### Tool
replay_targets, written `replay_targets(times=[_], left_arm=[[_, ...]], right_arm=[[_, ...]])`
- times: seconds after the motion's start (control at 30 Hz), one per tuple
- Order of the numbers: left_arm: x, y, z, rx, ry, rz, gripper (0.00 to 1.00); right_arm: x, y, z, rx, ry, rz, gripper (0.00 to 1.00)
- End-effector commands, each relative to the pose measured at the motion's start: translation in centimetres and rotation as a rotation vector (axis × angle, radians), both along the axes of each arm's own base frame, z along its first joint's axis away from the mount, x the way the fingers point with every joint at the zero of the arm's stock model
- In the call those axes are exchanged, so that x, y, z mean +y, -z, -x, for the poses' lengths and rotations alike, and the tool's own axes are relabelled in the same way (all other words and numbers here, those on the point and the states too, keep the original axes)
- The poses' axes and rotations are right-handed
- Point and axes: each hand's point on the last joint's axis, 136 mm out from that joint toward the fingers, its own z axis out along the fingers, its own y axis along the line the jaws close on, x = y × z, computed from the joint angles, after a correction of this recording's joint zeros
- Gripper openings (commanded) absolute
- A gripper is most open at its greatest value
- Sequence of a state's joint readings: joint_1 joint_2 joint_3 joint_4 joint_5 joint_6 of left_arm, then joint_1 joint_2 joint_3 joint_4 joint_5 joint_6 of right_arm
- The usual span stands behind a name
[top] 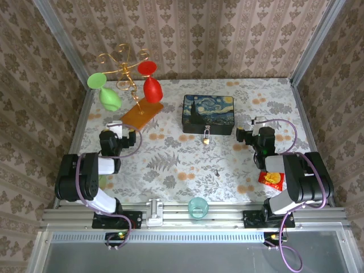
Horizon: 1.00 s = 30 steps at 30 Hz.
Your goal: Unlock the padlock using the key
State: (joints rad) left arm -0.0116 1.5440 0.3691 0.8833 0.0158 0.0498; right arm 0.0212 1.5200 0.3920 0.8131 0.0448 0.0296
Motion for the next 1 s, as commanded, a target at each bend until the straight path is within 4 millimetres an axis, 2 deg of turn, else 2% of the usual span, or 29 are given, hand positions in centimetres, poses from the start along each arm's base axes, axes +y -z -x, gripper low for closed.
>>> replay_targets(times=[0.0,0.97], left_arm=[[0.02,-1.18,-0.95,-0.042,0.012,-0.012,1.00],[0.34,-1.14,-0.94,-0.041,-0.006,-0.011,1.00]], right_arm=[[-0.61,-1.14,-0.80,-0.043,0.029,0.002,1.00],[-0.57,-1.06,-0.82,-0.041,0.028,0.003,1.00]])
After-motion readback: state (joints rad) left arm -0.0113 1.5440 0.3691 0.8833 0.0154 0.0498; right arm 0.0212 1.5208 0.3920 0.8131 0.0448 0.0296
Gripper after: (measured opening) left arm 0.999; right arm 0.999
